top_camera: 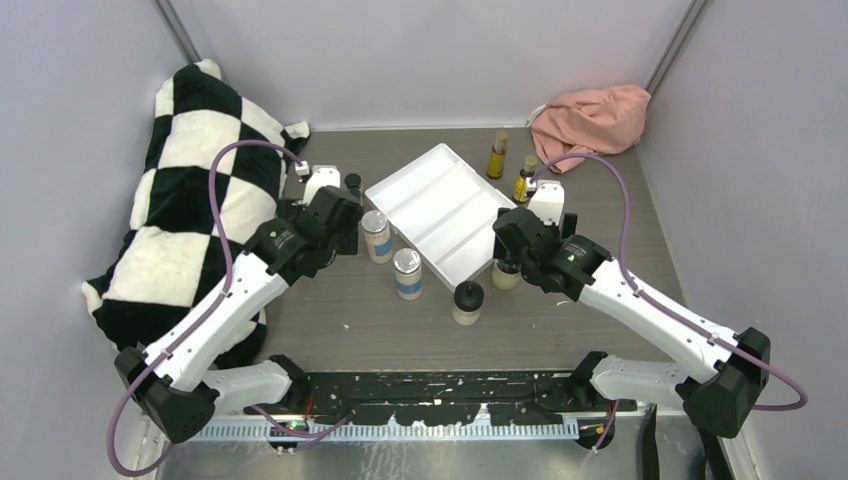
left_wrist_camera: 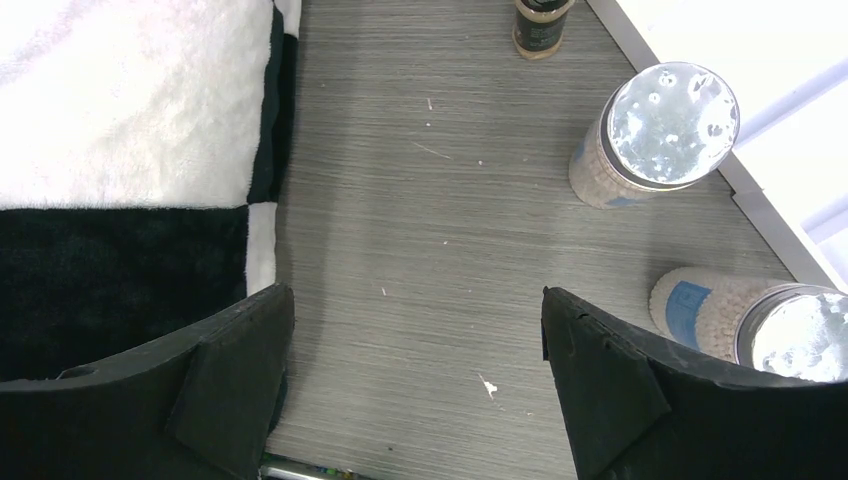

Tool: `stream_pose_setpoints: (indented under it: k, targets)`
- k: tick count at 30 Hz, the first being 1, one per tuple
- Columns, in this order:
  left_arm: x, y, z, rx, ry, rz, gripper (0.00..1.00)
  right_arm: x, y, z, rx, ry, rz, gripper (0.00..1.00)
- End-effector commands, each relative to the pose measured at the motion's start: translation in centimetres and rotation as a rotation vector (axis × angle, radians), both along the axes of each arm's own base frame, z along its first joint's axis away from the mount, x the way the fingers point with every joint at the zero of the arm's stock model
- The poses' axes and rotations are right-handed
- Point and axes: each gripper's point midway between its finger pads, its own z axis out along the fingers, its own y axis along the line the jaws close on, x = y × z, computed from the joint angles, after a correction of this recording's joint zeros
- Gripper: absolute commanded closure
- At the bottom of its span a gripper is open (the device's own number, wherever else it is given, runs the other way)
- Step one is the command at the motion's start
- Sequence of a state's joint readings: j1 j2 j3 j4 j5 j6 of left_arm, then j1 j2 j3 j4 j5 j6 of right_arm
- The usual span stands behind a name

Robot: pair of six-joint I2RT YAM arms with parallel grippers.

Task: Organize the condiment bottles
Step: Pick up the bottle from the center of the board.

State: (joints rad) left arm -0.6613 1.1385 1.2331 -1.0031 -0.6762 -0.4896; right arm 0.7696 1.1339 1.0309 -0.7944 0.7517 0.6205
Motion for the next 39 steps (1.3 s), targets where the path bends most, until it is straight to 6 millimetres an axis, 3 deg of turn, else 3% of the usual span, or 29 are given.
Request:
stream_pose_setpoints:
  k: [1,11,23,32,39]
  targets:
    - [0.0,-0.1,2.1,-0.055,-0.064,0.012,0.05,0.2,0.9,3.1,0.117,-0.102,-0.015,0.0]
    - [-0.4,-0.3,2.8,-0.114,-0.095,-0.005,0.05,-0.3,1.4,3.9,0.172,-0.178,0.089,0.0]
    - [-0.7,-0.7,2.5,-0.128,-0.068,-0.01,0.05,0.0,2.2,1.2,0.053,-0.002,0.073,0.03]
    - [-0.8,-0.8,2.0,-0.129,-0.053,-0.016,0.05,0.1,3.4,0.4,0.095,0.058,0.042,0.14]
    - [-0.9,-0.9,1.8,-0.131,-0.044,-0.022,0.05,0.4,3.7,-1.4,0.118,0.126,0.003,0.13]
